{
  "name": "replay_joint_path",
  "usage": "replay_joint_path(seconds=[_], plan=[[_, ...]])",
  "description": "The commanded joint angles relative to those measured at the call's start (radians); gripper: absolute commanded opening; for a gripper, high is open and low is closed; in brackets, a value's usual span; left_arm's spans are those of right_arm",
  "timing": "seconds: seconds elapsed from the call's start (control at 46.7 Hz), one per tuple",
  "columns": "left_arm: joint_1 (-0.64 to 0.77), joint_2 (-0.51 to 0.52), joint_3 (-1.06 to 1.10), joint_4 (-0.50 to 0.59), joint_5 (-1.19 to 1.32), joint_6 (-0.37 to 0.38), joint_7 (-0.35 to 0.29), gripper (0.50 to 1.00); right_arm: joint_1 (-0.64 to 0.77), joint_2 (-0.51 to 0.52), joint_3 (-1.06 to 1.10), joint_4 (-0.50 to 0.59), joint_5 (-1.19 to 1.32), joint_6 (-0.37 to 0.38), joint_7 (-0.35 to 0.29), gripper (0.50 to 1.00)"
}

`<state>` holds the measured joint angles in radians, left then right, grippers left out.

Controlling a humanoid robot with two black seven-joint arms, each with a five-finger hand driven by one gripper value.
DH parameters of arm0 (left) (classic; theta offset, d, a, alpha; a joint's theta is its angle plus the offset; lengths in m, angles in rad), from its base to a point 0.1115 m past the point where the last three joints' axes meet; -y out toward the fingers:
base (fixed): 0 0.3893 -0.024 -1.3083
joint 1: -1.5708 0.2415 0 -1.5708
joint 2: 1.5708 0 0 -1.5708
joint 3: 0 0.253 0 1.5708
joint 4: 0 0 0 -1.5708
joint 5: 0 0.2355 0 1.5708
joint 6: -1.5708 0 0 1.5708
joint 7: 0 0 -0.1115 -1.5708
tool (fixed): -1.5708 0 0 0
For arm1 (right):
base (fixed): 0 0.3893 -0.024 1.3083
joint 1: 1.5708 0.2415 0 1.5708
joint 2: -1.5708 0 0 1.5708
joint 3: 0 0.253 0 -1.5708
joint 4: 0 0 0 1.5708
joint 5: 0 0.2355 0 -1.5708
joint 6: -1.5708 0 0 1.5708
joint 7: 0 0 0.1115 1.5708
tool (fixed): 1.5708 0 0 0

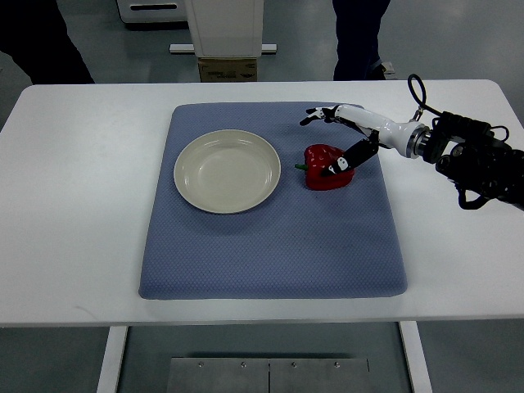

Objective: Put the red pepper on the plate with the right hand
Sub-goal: 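Reach the right hand over the red bell pepper, then close the right hand fingers around the red bell pepper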

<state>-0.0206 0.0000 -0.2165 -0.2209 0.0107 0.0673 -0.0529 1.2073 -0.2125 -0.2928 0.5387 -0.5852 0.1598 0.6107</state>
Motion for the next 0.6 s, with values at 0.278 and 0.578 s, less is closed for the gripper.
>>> replay_joint_path(seconds=[0.278,0.578], plan=[[0.001,0.0,0.0,0.0,0.0,0.0,-0.001,1.0,0.005,0.004,-0.086,-0.013,-0.008,-0.034,0.0,1.0],[-0.001,0.0,0.0,0.0,0.0,0.0,-0.001,1.0,-0.003,0.008,-0.091,-0.014,-0.008,-0.042,0.0,1.0]])
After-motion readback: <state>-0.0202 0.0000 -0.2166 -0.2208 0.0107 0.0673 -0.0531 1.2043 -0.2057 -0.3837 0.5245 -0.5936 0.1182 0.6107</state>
